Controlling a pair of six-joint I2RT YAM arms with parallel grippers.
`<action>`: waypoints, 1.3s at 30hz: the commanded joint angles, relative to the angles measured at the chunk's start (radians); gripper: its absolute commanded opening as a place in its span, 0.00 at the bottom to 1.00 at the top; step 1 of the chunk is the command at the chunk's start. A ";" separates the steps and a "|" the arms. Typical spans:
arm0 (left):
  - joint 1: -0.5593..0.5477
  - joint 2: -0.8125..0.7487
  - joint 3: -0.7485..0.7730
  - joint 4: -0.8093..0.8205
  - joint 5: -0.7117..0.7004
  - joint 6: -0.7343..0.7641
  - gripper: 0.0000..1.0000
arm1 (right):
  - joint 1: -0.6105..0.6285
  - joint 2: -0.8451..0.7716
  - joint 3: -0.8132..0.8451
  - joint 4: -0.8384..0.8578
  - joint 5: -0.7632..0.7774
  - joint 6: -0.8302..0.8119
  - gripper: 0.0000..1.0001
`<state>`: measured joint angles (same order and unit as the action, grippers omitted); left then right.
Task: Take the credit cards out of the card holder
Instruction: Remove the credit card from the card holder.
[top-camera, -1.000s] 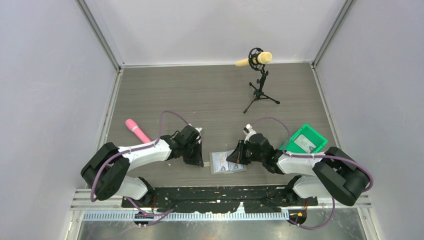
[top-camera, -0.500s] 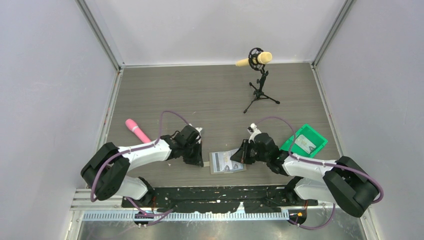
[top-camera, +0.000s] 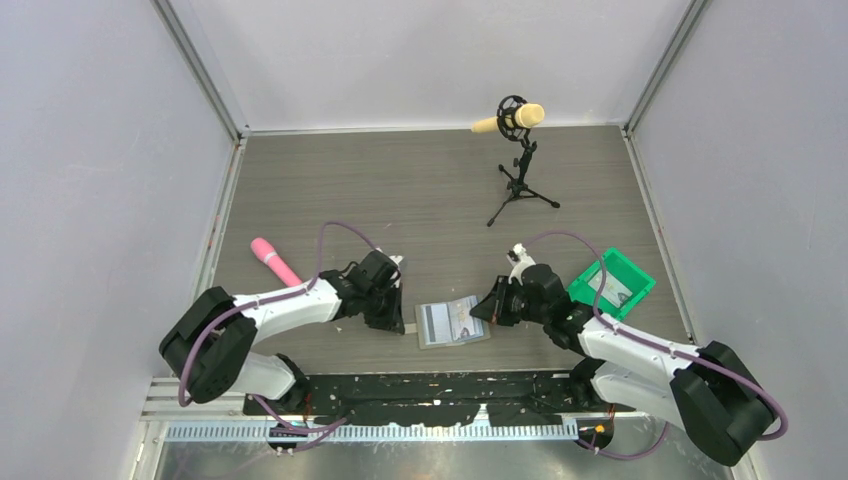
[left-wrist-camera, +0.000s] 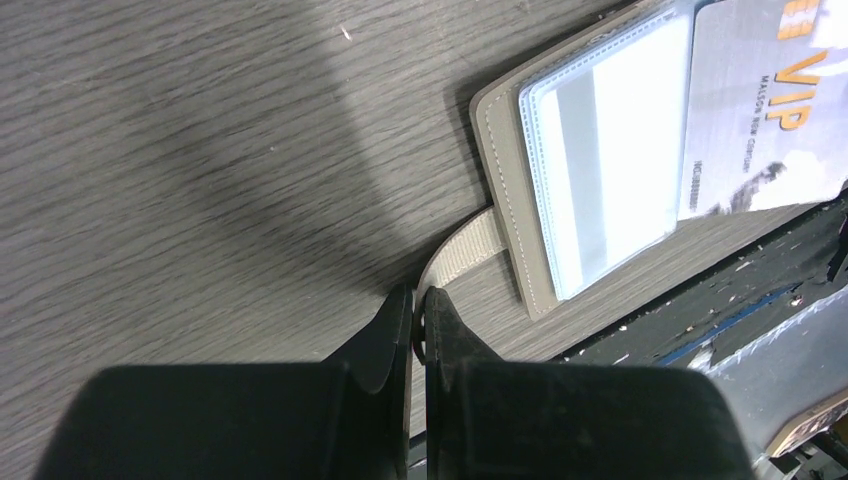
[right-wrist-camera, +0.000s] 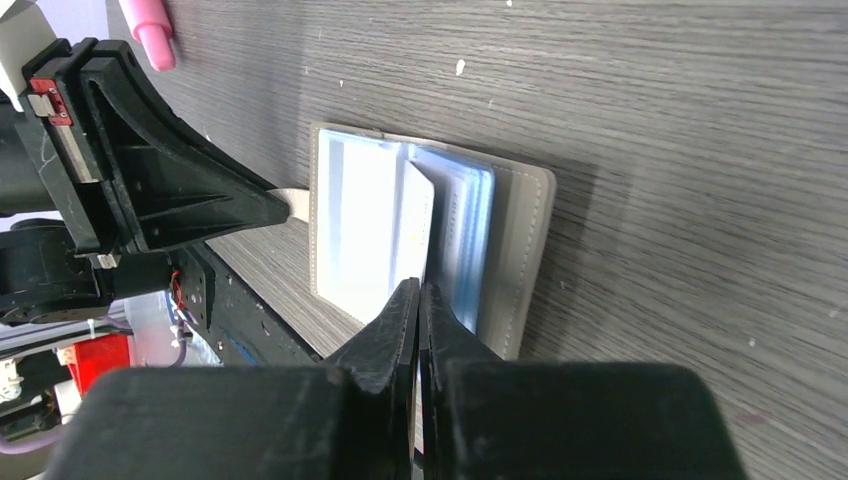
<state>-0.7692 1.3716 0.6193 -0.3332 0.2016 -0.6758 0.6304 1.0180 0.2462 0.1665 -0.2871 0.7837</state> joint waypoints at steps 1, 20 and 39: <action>0.007 -0.045 0.027 -0.034 -0.016 0.011 0.03 | -0.017 -0.042 0.017 -0.057 -0.006 -0.039 0.05; 0.002 -0.150 0.200 -0.155 0.049 0.008 0.36 | -0.044 -0.069 0.081 -0.125 -0.063 -0.063 0.21; -0.021 0.034 0.106 0.141 0.159 -0.050 0.24 | -0.006 0.021 0.179 -0.262 0.095 -0.143 0.87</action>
<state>-0.7864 1.3857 0.7464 -0.2802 0.3344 -0.7162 0.6037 0.9993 0.3817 -0.1070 -0.2287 0.6601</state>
